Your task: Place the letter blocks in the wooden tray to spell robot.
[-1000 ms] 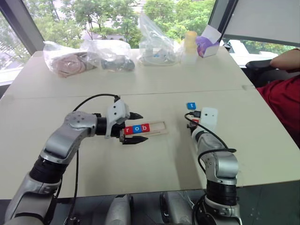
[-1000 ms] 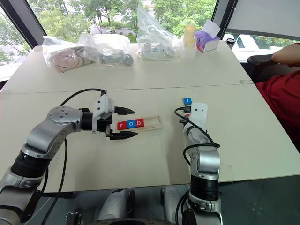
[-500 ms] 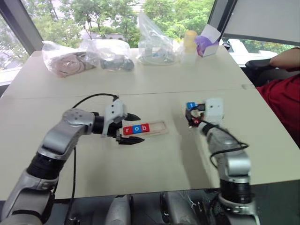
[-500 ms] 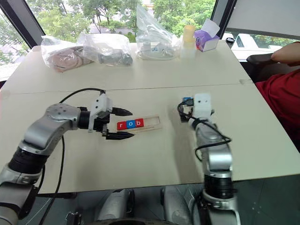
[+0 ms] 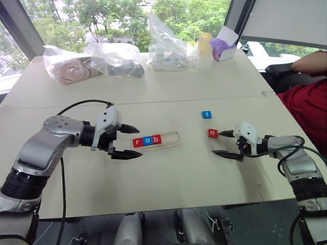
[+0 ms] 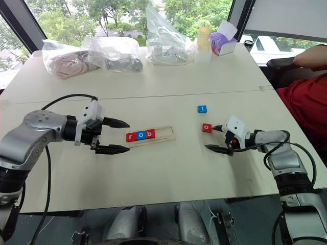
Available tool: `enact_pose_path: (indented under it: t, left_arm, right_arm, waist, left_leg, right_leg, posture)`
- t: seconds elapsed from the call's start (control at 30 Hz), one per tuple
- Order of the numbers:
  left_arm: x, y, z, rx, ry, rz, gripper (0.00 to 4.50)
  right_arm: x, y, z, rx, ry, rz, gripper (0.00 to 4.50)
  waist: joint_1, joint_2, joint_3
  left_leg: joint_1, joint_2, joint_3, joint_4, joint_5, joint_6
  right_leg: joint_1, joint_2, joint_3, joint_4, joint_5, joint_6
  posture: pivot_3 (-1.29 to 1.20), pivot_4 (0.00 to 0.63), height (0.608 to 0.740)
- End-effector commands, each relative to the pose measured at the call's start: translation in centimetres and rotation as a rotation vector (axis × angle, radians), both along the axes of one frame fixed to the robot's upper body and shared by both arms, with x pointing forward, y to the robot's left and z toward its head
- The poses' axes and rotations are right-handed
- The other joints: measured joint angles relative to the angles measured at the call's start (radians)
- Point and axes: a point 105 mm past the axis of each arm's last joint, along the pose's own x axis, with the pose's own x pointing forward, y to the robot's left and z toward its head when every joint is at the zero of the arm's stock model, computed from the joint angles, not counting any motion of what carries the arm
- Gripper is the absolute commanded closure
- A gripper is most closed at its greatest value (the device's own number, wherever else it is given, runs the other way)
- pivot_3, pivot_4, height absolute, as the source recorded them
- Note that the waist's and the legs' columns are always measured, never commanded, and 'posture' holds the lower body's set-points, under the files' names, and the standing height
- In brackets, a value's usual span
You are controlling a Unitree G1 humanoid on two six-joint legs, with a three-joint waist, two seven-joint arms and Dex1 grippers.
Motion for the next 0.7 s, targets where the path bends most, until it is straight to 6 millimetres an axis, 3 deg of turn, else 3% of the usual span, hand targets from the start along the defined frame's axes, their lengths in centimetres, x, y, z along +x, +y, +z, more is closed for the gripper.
enact_pose_path:
  t: [0.03,0.3,0.4,0.57,0.7]
  left_arm:
    - [-0.3,0.4,1.2,-0.002,-0.046,0.018,0.0]
    - [-0.7,1.1,1.4,0.012,-0.05,0.055,0.0]
    - [-0.8,1.1,1.3,0.014,-0.05,0.064,0.0]
    - [-0.9,1.3,1.2,0.012,-0.048,0.077,0.0]
    - [-0.9,1.9,1.0,0.014,-0.04,0.1,0.0]
  right_arm:
    - [1.3,-0.3,0.6,0.015,-0.026,0.007,0.04]
    - [2.1,0.3,-0.1,0.004,0.026,0.08,0.04]
    - [1.9,0.3,-0.4,-0.011,0.037,0.104,0.8]
    - [1.9,0.4,-0.5,-0.011,0.045,0.113,3.24]
    - [3.0,2.7,1.8,0.116,0.011,0.106,3.33]
  waist:
    - [0.003,0.0,0.0]
    - [0.004,0.0,0.001]
    - [0.004,0.0,0.001]
    - [0.004,0.0,0.001]
    - [0.003,0.0,0.001]
  left_leg:
    - [0.0,0.0,0.0,0.0,0.0,0.0]
    - [-0.001,0.0,0.0,0.0,0.0,0.0]
    - [0.0,0.0,-0.001,0.0,0.0,0.0]
    - [0.001,0.0,0.0,0.001,0.0,0.0]
    - [0.001,0.0,-0.001,0.002,0.0,0.0]
  right_leg:
    - [0.0,0.0,0.0,0.0,0.0,0.0]
    - [0.0,-0.001,0.0,0.0,0.0,0.0]
    - [0.0,-0.001,0.0,0.0,0.0,0.0]
    - [0.001,-0.001,0.0,0.0,0.0,0.0]
    - [0.002,-0.001,0.0,0.001,0.0,0.0]
  posture:
    - [0.0,0.15,0.74]
    - [0.0,0.15,0.74]
    - [0.0,0.15,0.74]
    - [0.0,0.15,0.74]
    - [0.0,0.15,0.74]
